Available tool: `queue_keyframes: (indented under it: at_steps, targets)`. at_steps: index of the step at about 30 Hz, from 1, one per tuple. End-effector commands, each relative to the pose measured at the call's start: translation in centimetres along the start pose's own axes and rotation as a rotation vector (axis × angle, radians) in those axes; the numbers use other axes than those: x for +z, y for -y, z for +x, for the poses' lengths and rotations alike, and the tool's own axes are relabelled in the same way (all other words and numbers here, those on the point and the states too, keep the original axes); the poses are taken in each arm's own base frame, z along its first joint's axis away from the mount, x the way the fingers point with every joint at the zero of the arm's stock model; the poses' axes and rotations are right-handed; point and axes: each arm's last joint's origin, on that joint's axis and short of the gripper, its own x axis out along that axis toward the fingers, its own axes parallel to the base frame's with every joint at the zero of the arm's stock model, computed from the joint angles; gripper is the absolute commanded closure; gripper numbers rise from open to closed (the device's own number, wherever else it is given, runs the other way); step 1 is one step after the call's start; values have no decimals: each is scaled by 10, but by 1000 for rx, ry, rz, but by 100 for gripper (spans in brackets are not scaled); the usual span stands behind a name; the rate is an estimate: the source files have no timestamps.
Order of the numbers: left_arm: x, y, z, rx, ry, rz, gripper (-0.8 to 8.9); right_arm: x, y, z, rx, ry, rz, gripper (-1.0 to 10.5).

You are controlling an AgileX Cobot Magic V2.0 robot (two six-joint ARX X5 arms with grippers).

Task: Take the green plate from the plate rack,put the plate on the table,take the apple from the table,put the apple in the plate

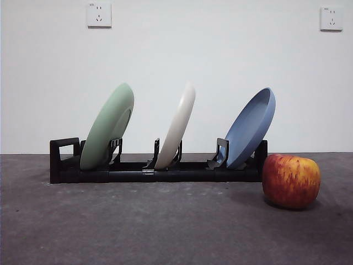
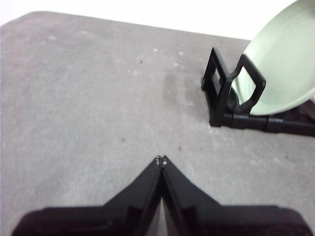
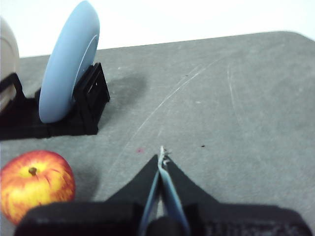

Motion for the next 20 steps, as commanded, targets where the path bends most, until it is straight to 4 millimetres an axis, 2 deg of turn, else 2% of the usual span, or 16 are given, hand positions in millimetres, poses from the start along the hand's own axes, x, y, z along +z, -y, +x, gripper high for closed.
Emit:
queue_keyframes:
  at_steps: [1, 4, 6, 9, 11, 14, 17, 20]
  targets:
    - [2, 1, 1, -13, 32, 4, 817, -3, 0, 1, 0, -3, 89, 945]
    - [3, 1, 0, -28, 43, -24, 817, -3, 0, 1, 0, -2, 231, 945]
    - [5, 4, -1, -126, 30, -92, 818, -2, 0, 1, 1, 1, 340, 947]
    - [15, 9, -4, -240, 13, -175, 818, 12, -2, -4, 42, 30, 431, 956]
    - [28, 13, -6, -308, 2, -196, 819, 28, -4, -9, 69, 55, 446, 955]
    - [56, 21, -10, -418, -24, -195, 819, 65, -8, -18, 92, 110, 431, 955]
    - [90, 28, -11, -471, -44, -192, 819, 107, -12, -28, 123, 162, 409, 955]
    - [117, 32, -12, -491, -69, -194, 818, 138, -16, -33, 181, 182, 381, 954]
